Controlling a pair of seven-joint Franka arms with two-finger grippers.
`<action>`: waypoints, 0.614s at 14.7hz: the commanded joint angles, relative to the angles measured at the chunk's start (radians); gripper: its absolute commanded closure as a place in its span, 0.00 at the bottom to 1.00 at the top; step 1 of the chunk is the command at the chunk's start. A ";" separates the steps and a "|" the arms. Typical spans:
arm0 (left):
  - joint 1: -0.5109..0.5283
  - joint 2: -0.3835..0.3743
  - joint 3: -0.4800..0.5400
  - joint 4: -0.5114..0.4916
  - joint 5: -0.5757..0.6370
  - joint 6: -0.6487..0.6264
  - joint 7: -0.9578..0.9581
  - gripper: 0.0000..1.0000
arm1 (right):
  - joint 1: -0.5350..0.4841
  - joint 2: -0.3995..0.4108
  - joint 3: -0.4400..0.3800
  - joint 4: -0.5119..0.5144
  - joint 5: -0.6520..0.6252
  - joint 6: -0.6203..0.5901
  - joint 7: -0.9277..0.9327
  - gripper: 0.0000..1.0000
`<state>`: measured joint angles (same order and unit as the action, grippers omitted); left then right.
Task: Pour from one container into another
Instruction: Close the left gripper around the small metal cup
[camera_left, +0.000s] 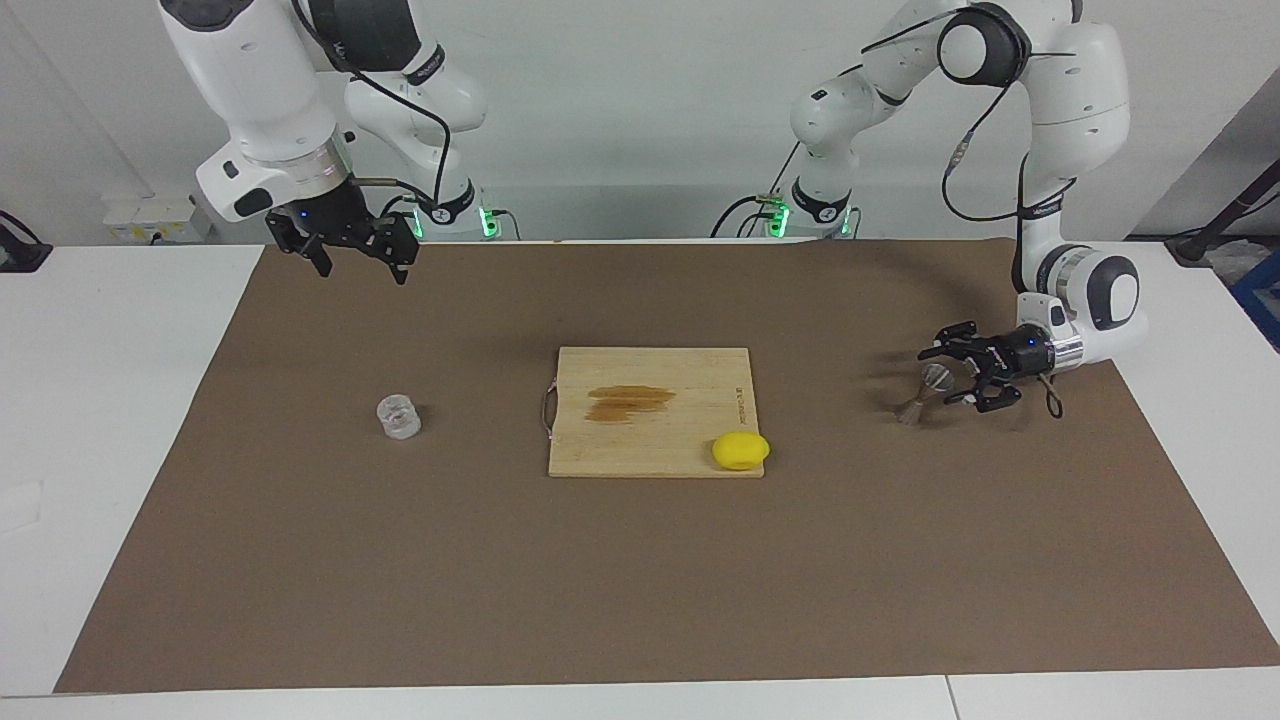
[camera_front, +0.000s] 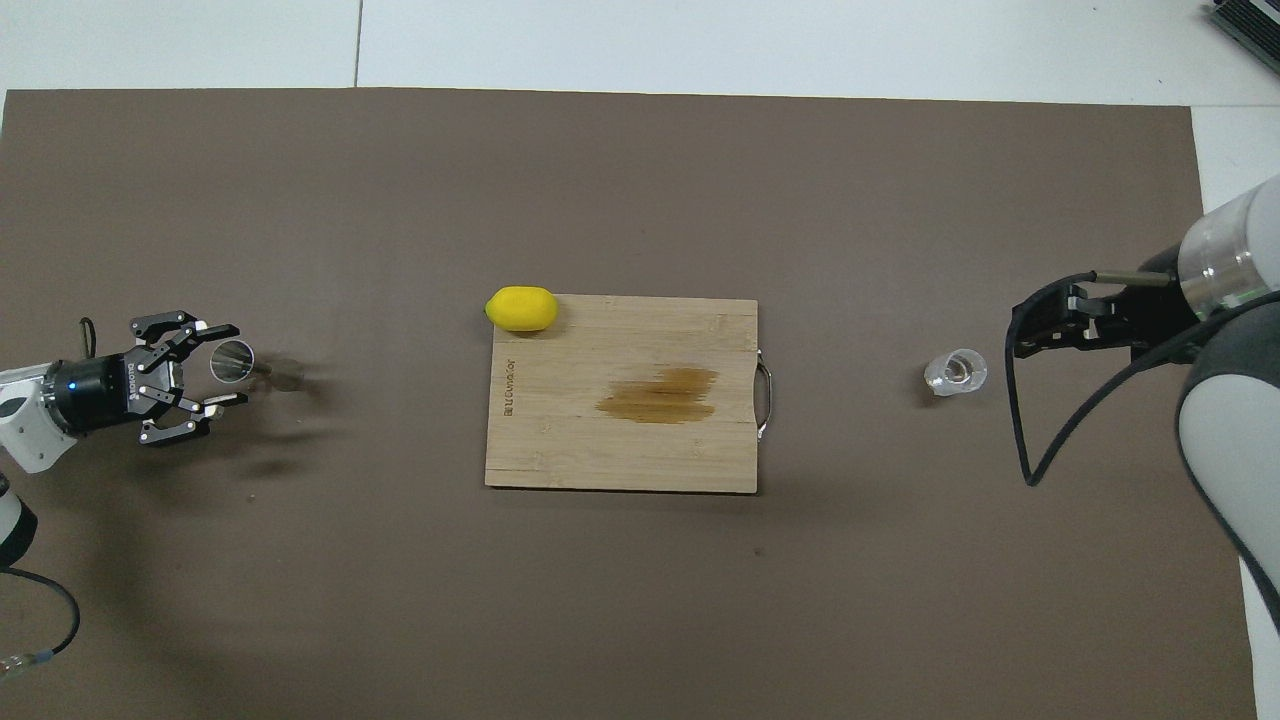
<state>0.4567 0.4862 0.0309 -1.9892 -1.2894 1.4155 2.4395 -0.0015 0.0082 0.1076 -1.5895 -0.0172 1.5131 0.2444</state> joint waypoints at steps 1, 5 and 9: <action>0.003 -0.001 0.000 -0.011 -0.021 0.013 0.021 0.27 | -0.011 -0.024 0.004 -0.029 -0.006 0.019 -0.019 0.00; 0.003 -0.001 0.000 -0.011 -0.021 0.014 0.019 0.39 | -0.011 -0.024 0.004 -0.029 -0.006 0.019 -0.019 0.00; 0.003 -0.001 0.000 -0.008 -0.021 0.014 0.018 0.54 | -0.011 -0.024 0.004 -0.029 -0.006 0.019 -0.019 0.00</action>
<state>0.4573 0.4862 0.0310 -1.9892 -1.2912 1.4197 2.4404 -0.0015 0.0082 0.1076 -1.5896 -0.0172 1.5131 0.2444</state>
